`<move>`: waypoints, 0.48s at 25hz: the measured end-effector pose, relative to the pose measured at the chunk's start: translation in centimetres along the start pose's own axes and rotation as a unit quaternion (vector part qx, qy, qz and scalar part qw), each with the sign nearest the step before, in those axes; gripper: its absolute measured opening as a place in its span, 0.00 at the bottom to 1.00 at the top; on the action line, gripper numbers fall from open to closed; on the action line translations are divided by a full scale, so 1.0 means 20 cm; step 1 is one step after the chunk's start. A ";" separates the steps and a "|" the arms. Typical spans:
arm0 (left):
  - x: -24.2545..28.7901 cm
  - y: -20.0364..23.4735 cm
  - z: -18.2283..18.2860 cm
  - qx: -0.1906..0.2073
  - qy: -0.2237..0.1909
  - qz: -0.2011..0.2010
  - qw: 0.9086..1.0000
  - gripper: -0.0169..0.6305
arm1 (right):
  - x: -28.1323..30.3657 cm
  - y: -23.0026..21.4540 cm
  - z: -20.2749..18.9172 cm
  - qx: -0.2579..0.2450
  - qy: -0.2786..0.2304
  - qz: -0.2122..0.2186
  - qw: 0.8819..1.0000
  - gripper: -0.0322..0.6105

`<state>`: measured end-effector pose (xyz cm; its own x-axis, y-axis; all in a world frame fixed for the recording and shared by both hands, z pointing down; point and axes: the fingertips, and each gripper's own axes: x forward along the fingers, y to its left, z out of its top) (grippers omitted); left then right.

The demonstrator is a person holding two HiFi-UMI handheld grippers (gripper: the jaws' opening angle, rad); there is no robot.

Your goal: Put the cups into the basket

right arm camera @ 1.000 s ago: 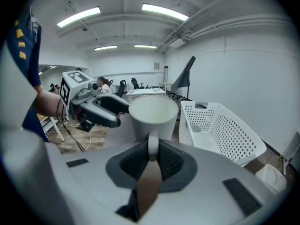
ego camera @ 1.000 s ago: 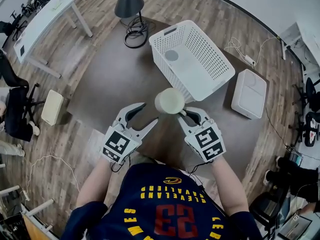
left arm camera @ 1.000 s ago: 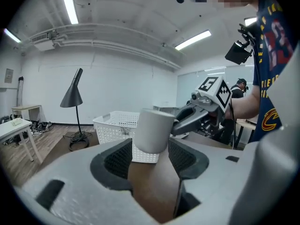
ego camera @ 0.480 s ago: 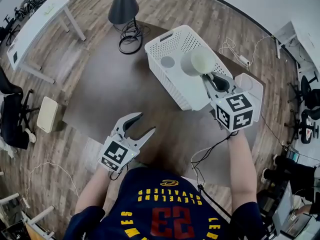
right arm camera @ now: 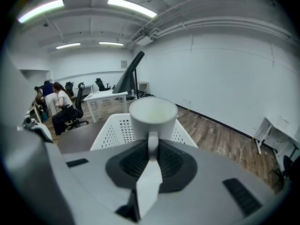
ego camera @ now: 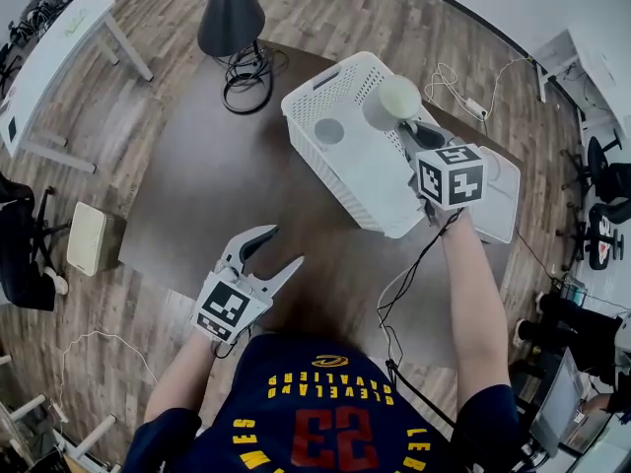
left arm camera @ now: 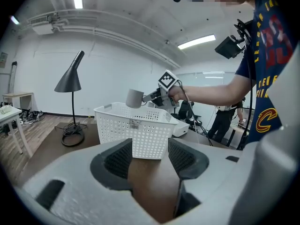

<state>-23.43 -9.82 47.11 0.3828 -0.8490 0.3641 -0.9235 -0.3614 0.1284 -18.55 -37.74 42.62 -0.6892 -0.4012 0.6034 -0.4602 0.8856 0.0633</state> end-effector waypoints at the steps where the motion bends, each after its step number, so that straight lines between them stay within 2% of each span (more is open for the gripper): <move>1: 0.01 0.02 0.00 -0.001 0.001 -0.003 1.000 0.40 | 0.05 -0.01 -0.02 0.004 0.010 -0.002 1.000 0.12; 6: 0.04 0.13 0.01 -0.006 0.005 -0.011 1.000 0.40 | 0.30 -0.06 -0.20 0.009 0.082 -0.014 0.996 0.12; 12: 0.04 0.24 -0.05 -0.025 0.014 -0.012 1.000 0.40 | 0.49 -0.11 -0.43 0.046 0.150 -0.026 0.987 0.12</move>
<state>-27.50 -11.83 49.00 0.4043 -0.8288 0.3868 -0.9146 -0.3608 0.1827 -19.43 -41.52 55.24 -0.4727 -0.3451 0.8108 -0.5480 0.8357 0.0362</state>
